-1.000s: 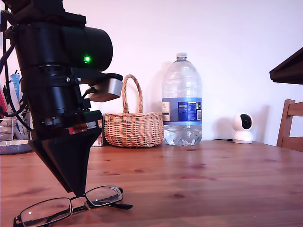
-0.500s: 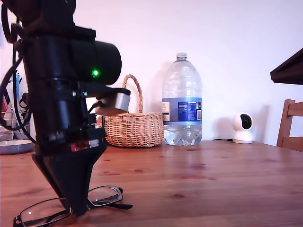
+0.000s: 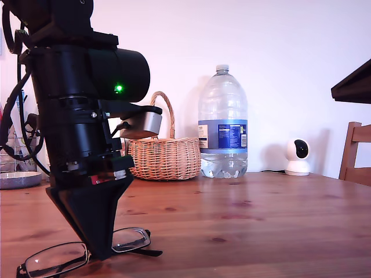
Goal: Pick up the glasses and open them, then place them back on the table
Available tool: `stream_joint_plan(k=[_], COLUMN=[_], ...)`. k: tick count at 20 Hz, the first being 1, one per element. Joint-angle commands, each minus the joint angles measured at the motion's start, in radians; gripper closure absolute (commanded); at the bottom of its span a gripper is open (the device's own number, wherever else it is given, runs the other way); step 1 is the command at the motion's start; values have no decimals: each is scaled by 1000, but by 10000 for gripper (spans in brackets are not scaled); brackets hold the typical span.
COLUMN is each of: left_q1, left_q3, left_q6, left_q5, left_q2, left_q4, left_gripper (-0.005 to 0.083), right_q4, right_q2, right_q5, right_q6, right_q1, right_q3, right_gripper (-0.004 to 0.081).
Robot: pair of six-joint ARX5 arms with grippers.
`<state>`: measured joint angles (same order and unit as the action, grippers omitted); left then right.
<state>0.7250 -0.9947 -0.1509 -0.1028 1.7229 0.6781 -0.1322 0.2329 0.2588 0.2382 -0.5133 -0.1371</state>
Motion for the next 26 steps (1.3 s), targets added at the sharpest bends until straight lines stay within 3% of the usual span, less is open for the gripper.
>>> stream_joint_plan(k=[1, 6, 10, 18, 21, 26], left_q1=[5, 5, 5, 5, 3, -1], left_q3=[0, 0, 0, -12, -39, -82], left_q6=[-7, -15, -16, -68, -94, -160], left_q5=[-2, -1, -2, -8, -100, -359], left_q2=[2, 2, 2, -3, -3, -3], left_q4=[2, 2, -2, 34, 83, 93], left_gripper=[599, 672, 791, 795, 795, 795], right_q4=[8, 8, 8, 8, 9, 21], right_q2=[6, 6, 6, 6, 6, 6], right_q5=[0, 0, 0, 0, 0, 28], right_q6=[-2, -2, -2, -2, -1, 28], right_q1=[-5, -5, -5, -5, -5, -13], right_q3=[11, 11, 11, 11, 11, 11], right_gripper=[780, 780, 780, 780, 780, 780])
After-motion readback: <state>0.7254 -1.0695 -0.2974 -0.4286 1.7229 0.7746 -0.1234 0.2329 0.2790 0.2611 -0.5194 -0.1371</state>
